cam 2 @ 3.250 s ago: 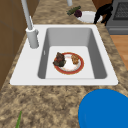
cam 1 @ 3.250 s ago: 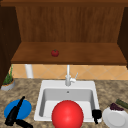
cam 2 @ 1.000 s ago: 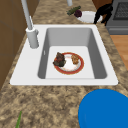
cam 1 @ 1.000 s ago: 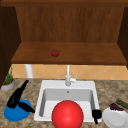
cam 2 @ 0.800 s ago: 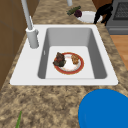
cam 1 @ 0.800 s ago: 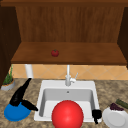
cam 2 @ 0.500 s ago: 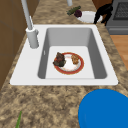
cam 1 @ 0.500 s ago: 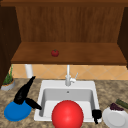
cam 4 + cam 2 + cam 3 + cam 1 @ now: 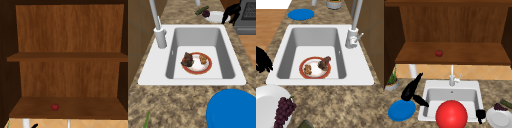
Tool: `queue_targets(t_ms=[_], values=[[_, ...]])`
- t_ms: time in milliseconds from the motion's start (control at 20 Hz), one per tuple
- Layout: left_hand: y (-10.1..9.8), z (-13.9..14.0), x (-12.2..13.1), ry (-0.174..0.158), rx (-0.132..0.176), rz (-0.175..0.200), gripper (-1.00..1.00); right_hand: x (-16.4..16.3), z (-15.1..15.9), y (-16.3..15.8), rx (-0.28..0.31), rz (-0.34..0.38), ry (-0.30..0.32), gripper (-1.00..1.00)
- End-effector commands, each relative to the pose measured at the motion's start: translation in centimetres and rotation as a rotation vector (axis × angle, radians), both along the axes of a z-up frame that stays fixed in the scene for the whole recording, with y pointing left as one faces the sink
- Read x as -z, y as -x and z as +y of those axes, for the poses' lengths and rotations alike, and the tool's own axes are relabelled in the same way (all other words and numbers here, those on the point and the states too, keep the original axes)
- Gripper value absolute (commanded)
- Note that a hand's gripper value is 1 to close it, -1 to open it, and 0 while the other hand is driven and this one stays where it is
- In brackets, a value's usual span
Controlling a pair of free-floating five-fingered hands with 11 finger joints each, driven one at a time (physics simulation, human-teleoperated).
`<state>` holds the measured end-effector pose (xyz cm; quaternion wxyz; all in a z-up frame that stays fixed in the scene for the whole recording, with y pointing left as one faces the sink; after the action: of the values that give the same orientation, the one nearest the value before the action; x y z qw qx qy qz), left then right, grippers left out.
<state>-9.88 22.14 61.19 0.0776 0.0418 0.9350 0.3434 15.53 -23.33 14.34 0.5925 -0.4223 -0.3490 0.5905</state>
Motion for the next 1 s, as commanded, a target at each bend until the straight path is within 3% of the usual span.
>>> queue_targets(t_ms=[0,500,950], values=[[0.16,-0.36,-0.45,-0.125,0.0,-0.015,-1.0,0.0,0.0,0.0,0.0,0.0,0.0,0.0],[0.24,-0.69,-0.43,-0.182,-0.013,0.003,-1.0,0.0,0.0,0.0,0.0,0.0,0.0,0.0],[0.24,-0.59,-0.32,-0.255,-0.024,0.014,-1.0,0.0,0.0,0.0,0.0,0.0,0.0,0.0]])
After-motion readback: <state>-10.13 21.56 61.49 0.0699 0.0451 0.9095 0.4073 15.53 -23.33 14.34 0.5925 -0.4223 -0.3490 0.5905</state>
